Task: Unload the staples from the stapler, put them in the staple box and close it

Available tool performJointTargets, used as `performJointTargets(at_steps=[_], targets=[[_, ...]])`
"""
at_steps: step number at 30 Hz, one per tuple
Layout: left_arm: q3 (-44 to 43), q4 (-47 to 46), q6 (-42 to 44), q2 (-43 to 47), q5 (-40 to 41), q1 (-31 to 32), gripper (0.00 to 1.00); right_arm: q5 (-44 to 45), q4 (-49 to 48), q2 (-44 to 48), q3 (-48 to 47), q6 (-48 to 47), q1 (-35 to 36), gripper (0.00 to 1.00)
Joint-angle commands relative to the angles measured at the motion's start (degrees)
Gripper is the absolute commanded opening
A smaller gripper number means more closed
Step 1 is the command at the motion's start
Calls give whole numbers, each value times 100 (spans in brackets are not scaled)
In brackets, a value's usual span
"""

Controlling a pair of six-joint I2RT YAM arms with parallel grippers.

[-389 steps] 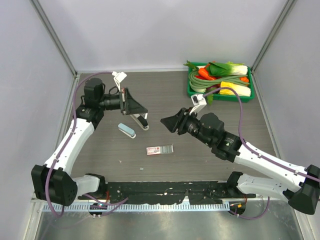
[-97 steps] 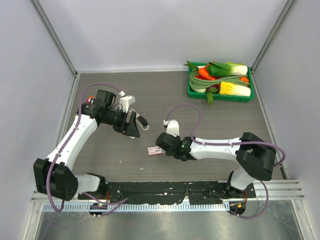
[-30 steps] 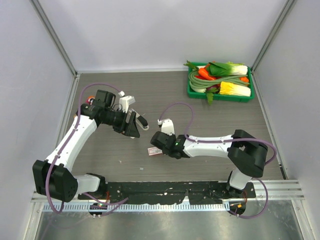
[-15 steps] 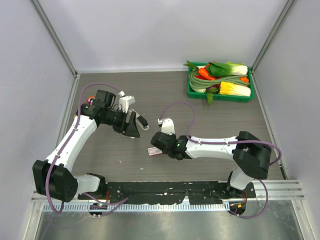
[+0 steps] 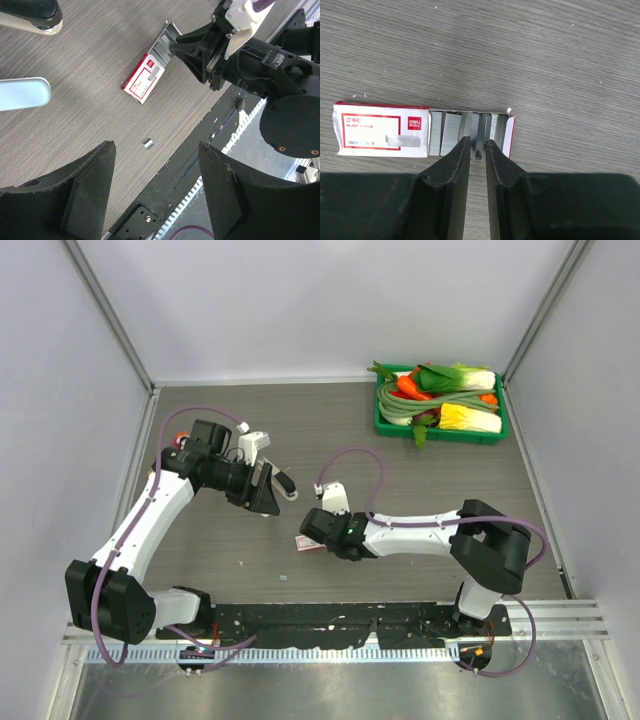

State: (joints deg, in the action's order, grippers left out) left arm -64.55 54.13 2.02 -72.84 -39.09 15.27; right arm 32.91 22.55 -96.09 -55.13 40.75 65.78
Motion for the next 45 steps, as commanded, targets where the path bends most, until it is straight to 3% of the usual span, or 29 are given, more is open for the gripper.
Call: performJointTargets(at_steps=[1,7,17,26,45], targets=[[-48,54,105,112,-143,11,71,155,101,-111,-270,3,23,25],[-48,63,97,112,-160,11,71,120,92,-155,-296,3,5,23],[-31,54,105,130,-160,11,71,137,31,-42,-217,-15,-4,8],[-13,54,88,147,-152,20,71,146,-75,82,-94,3,-4,1],[4,54,70,173,-151,11,71,172,-471,575,284,20,-4,2]])
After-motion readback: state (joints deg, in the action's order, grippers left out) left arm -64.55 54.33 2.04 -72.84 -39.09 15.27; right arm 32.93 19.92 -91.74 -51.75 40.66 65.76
